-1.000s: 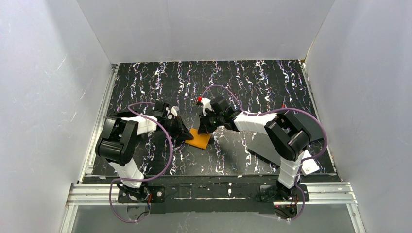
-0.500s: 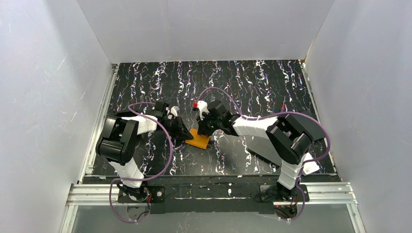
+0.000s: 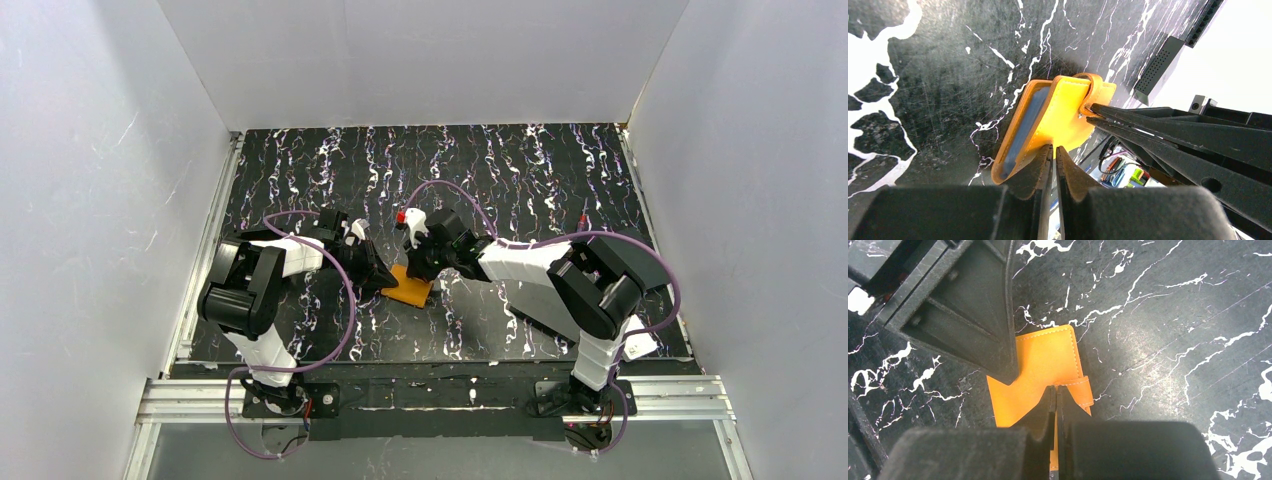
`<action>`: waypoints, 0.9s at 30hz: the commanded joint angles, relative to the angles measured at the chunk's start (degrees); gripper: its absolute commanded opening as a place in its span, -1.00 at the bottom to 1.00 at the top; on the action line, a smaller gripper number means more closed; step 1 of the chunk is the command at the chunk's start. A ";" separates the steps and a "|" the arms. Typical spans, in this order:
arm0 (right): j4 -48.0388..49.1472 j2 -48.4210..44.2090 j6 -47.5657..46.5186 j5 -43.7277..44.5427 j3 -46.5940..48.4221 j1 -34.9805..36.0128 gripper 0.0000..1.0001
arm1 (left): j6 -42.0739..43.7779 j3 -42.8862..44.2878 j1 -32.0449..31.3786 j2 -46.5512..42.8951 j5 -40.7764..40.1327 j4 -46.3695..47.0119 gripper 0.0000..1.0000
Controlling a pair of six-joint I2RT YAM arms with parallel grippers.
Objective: Put the credit cards into the card holder
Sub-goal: Close the card holder at the center of the board.
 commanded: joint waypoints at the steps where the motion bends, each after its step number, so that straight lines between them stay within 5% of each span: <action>1: -12.96 2.40 -0.12 6.97 -1.77 -0.92 -0.97 | 2.74 -1.07 -0.42 2.29 -7.00 -3.03 -0.85; 21: -14.51 3.30 -6.93 16.01 -3.59 6.40 -0.97 | 2.57 -0.99 -0.37 2.87 -6.63 -2.60 -0.85; 27: -12.97 3.80 -1.89 9.77 -4.56 3.30 -0.97 | 2.92 -1.15 -0.40 2.61 -6.82 -2.99 -0.86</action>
